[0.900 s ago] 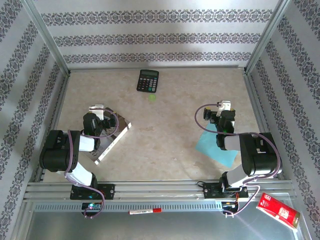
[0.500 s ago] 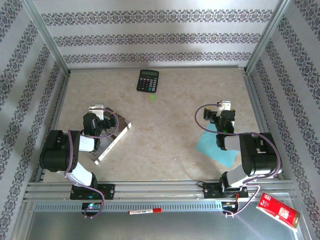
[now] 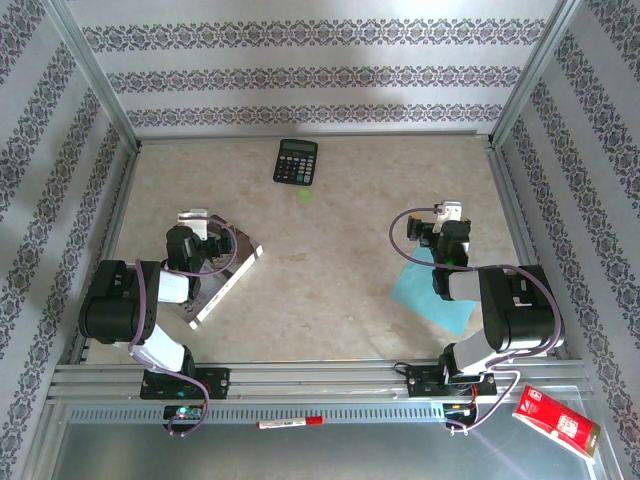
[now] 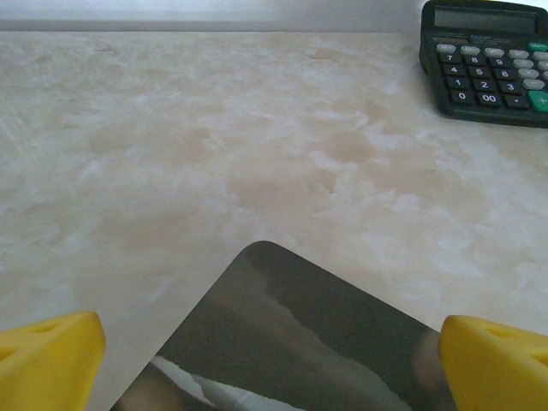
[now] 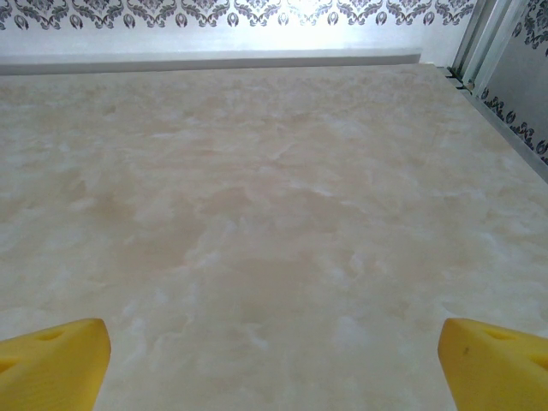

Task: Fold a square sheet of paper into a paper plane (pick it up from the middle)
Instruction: Move the square sheet of paper to the center of the table.

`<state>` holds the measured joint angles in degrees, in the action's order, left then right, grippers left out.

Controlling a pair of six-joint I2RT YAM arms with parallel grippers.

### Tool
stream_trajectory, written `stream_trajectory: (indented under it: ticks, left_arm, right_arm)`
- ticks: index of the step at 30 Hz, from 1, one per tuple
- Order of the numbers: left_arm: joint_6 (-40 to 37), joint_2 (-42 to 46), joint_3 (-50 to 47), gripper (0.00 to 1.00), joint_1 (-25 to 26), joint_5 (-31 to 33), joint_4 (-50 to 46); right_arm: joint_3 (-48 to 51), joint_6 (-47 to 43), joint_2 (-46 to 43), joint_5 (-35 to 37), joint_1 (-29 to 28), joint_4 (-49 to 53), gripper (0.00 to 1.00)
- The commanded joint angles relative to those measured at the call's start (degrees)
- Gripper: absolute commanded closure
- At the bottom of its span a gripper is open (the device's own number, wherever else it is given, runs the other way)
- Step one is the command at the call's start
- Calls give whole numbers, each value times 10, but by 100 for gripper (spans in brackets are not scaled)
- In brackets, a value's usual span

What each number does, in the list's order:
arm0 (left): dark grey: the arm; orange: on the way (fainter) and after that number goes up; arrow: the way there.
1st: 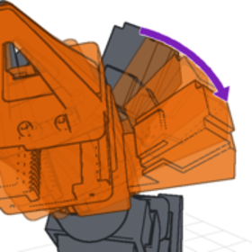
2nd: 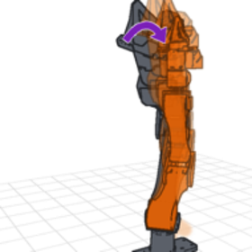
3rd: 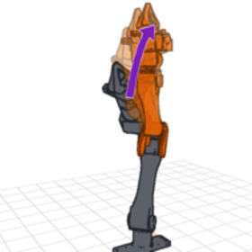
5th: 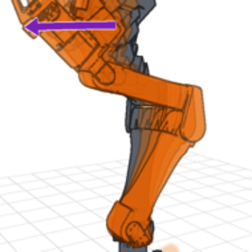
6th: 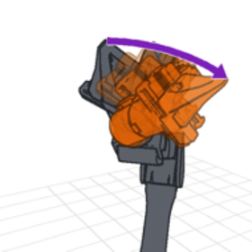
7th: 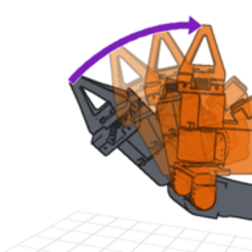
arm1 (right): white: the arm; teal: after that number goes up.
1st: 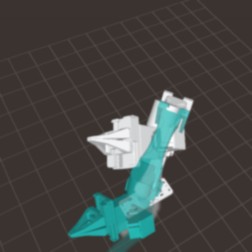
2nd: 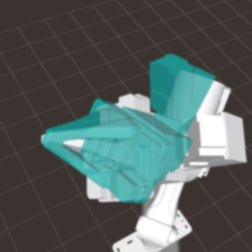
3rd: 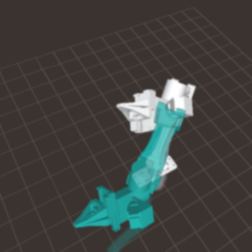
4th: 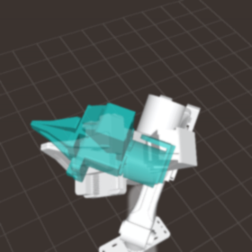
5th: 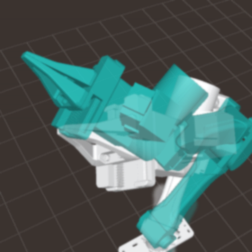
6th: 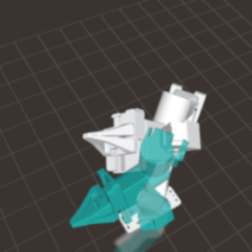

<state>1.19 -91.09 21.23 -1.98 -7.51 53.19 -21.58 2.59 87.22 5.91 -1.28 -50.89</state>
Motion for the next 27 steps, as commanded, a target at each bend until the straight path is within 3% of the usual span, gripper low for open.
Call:
stream_trajectory:
  ticks: [1,8,10,14,17,19,24,27]
  left_arm:
    - [-12,-1,10,0,-2,-3,8]
    - [-7,1,9,0,-1,9,13]
    - [-3,23,8,0,-1,18,1]
    - [21,122,60,0,-2,72,-178]
    - [144,171,112,0,-7,152,-307]
    - [177,193,140,0,-9,101,-365]
    - [295,206,184,0,9,-60,-446]
    - [310,196,229,0,74,-60,-532]
  right_arm:
    - [0,-4,0,-10,-2,-25,2]
    - [0,-4,0,-9,-2,-25,2]
    - [-9,0,-18,31,-10,-6,2]
    - [-72,31,-135,116,-18,199,2]
    - [-81,86,-209,113,-1,262,2]
    - [-92,165,-260,124,5,354,2]
    - [-108,272,-318,48,-27,559,2]
    - [-128,324,-308,43,-64,703,2]
